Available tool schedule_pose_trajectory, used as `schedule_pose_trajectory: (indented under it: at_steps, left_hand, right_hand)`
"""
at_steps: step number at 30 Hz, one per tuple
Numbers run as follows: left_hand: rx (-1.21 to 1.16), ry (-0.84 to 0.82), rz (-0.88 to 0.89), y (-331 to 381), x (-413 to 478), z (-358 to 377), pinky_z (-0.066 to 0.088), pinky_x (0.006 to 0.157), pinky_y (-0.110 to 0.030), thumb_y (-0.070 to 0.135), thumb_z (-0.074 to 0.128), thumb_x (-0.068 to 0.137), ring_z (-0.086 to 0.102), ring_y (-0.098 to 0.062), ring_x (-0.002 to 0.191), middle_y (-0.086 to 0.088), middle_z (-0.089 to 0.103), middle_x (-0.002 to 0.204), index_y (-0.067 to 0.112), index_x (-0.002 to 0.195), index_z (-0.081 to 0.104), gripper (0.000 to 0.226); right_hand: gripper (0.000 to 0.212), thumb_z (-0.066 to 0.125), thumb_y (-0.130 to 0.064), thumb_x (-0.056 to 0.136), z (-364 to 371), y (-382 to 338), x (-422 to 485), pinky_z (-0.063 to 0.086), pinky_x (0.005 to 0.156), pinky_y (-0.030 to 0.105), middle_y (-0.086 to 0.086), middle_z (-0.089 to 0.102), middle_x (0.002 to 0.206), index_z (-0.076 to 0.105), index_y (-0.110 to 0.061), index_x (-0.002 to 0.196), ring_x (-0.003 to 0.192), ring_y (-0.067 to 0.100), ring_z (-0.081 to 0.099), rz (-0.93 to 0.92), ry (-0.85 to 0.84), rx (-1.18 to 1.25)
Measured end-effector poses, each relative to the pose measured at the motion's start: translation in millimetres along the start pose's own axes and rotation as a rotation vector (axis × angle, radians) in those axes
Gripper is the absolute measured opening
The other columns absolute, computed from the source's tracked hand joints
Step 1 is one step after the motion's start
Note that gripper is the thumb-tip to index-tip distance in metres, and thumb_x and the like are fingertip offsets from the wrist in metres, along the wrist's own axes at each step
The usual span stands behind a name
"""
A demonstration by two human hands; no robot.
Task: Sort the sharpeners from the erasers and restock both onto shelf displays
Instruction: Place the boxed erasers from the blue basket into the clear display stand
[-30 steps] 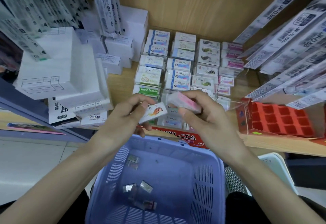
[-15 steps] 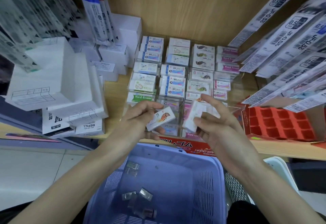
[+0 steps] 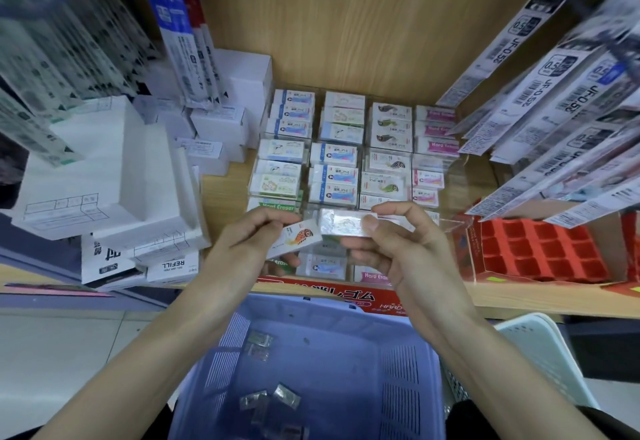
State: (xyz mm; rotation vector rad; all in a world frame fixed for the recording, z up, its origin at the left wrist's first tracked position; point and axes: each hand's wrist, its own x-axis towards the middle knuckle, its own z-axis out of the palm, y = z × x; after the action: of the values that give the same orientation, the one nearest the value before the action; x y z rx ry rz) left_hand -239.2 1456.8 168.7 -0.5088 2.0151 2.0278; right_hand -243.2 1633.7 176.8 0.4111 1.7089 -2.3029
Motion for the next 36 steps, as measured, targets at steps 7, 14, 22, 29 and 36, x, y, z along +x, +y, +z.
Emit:
schedule_pose_trajectory:
  at_steps: [7,14,22,29,36]
  left_hand:
    - [-0.032,0.065,0.013,-1,4,-11,0.049,0.054,-0.019,0.016,0.048,0.097,0.061,-0.010,0.061,0.008,0.068,0.086,0.021,0.087,0.069,0.023]
    - [0.074,0.062,0.095,-4,5,-21,0.046,0.065,-0.016,0.007,0.061,0.088,0.064,-0.005,0.074,0.010,0.068,0.085,0.028,0.099,0.064,0.024]
    - [-0.102,0.232,0.133,4,14,-41,0.049,0.058,-0.012,0.001,0.065,0.083,0.065,-0.004,0.068,-0.002,0.068,0.087,0.021,0.096,0.058,0.024]
    - [-0.225,0.230,0.149,7,13,-51,0.048,0.059,-0.011,0.003,0.066,0.080,0.066,-0.002,0.067,-0.005,0.070,0.088,0.017,0.107,0.058,0.031]
    - [-0.290,0.079,0.148,7,9,-51,0.052,0.069,-0.017,0.011,0.064,0.071,0.069,-0.011,0.080,-0.002,0.074,0.085,0.015,0.111,0.059,0.041]
  right_hand:
    - [0.019,0.053,0.011,0.088,8,3,0,0.057,0.068,0.023,0.006,0.069,0.069,0.055,-0.006,0.096,0.081,0.028,0.072,0.037,-0.054,0.075]
    - [0.022,0.061,0.010,0.083,14,7,5,0.056,0.068,0.022,0.024,0.059,0.085,0.056,-0.006,0.097,0.076,0.021,0.072,-0.037,-0.026,-0.075]
    - [0.023,0.075,-0.016,0.079,50,-3,62,0.047,0.077,0.016,0.002,0.065,0.094,0.057,-0.024,0.090,0.080,0.000,0.057,-0.402,0.011,-0.606]
    - [0.029,0.073,-0.035,0.078,61,12,100,0.036,0.085,0.030,0.000,0.059,0.097,0.069,-0.014,0.097,0.099,0.020,0.041,-0.782,0.099,-1.222]
    - [0.026,0.070,-0.035,0.080,52,16,107,0.035,0.081,0.040,0.008,0.060,0.104,0.074,-0.010,0.082,0.099,0.025,0.036,-0.901,0.102,-1.543]
